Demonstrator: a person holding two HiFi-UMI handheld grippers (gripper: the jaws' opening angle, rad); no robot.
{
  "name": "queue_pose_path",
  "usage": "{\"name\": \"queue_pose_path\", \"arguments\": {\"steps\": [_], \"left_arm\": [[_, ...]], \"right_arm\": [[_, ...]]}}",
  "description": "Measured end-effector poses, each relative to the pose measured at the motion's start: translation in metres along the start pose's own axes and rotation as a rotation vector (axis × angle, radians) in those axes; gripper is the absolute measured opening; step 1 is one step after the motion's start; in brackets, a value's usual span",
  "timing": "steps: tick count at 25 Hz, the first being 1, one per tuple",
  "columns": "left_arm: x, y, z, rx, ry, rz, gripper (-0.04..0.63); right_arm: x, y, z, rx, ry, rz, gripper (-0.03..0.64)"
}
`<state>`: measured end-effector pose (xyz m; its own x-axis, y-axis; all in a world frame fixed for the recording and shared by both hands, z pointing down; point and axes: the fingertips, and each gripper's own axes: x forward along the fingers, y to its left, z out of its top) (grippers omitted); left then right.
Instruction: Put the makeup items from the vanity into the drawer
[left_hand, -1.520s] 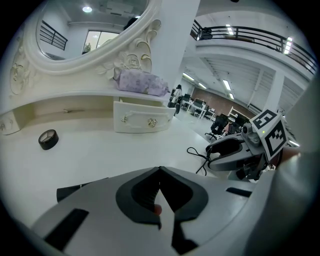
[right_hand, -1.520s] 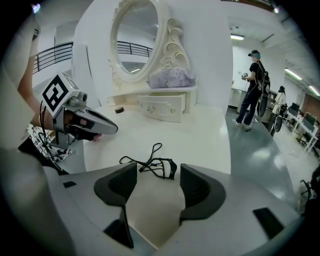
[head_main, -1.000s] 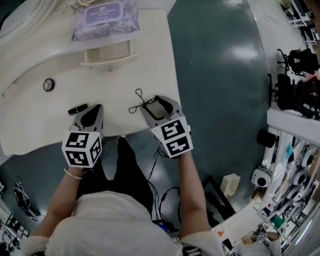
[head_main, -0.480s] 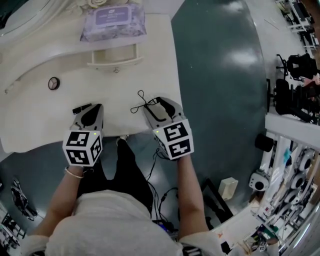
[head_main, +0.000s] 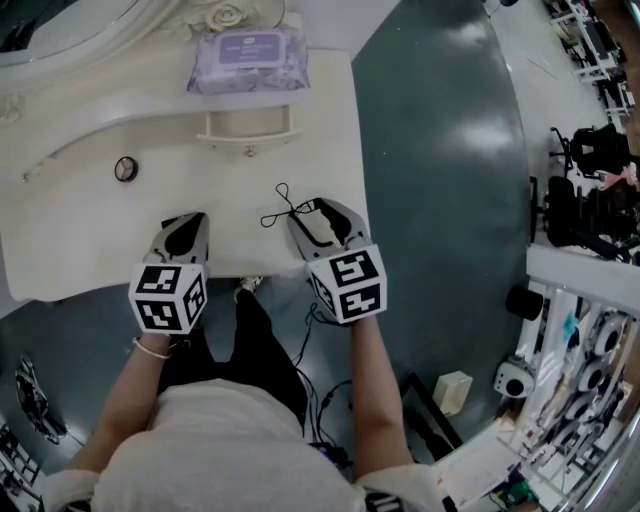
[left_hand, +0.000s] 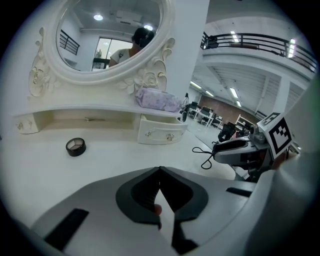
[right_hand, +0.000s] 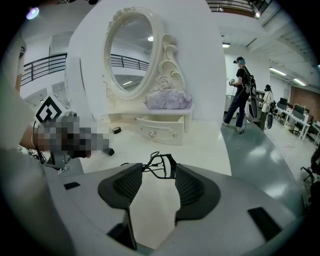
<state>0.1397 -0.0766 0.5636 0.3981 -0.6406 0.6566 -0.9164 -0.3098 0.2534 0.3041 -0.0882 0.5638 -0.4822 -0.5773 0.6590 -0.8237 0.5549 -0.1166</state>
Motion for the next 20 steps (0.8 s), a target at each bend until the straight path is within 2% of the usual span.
{"name": "queue_pose_path", "arguments": {"steps": [14,20], "left_arm": [[-0.028,0.030,0.019,-0.060,-0.065,0.054,0.003],[-0.033,0.030,0.036,-0.047,-0.100,0.048,0.003]], "right_arm": [[0.001,0.016,0.055,0.084,-0.118,-0.022,0.214],[0.008,0.024,0.075,0.108,-0.146,-0.029,0.213]]}}
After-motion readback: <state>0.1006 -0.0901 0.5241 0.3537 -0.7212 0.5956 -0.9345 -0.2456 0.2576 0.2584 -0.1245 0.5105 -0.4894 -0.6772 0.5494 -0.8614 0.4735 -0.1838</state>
